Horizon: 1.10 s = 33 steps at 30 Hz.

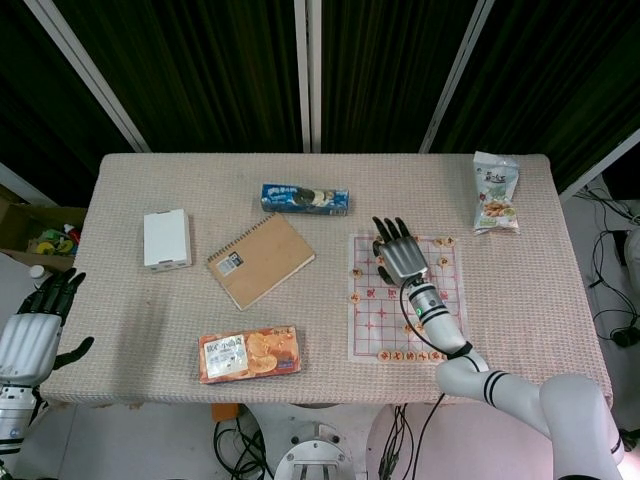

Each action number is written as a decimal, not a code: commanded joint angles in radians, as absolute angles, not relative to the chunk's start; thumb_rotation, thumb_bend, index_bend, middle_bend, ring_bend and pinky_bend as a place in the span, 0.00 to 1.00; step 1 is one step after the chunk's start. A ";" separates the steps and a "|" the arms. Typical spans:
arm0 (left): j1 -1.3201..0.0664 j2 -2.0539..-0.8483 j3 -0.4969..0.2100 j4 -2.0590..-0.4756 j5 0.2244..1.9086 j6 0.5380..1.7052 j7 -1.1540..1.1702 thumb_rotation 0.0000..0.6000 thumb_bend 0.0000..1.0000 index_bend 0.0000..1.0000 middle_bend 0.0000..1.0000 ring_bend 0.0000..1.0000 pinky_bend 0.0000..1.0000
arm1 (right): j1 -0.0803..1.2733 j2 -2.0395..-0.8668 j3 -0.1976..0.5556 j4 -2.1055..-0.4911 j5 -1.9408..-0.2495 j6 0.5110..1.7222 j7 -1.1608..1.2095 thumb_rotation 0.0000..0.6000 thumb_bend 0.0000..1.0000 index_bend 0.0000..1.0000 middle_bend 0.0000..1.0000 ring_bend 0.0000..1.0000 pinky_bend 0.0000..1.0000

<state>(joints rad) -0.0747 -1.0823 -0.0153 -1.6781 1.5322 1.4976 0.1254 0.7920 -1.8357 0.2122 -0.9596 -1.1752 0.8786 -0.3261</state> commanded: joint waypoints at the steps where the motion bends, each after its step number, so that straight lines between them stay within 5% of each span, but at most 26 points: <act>1: -0.075 -1.082 -0.016 -1.679 1.530 1.496 0.125 1.00 0.19 0.05 0.05 0.05 0.22 | 0.794 -1.833 0.216 -0.962 -1.179 0.885 -0.325 1.00 0.35 0.49 0.03 0.00 0.00; 21: -0.073 -1.079 -0.019 -1.681 1.518 1.495 0.126 1.00 0.19 0.05 0.05 0.05 0.22 | 0.835 -1.891 0.242 -0.854 -1.150 0.854 -0.352 1.00 0.35 0.49 0.03 0.00 0.00; 33: -0.075 -1.077 -0.021 -1.683 1.511 1.489 0.125 1.00 0.19 0.05 0.05 0.05 0.22 | 0.844 -1.888 0.234 -0.834 -1.191 0.855 -0.301 1.00 0.35 0.33 0.02 0.00 0.00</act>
<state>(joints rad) -0.0751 -1.0769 -0.0212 -1.6832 1.5111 1.4885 0.1247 0.8437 -1.8888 0.2343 -0.8332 -1.1904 0.8555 -0.3019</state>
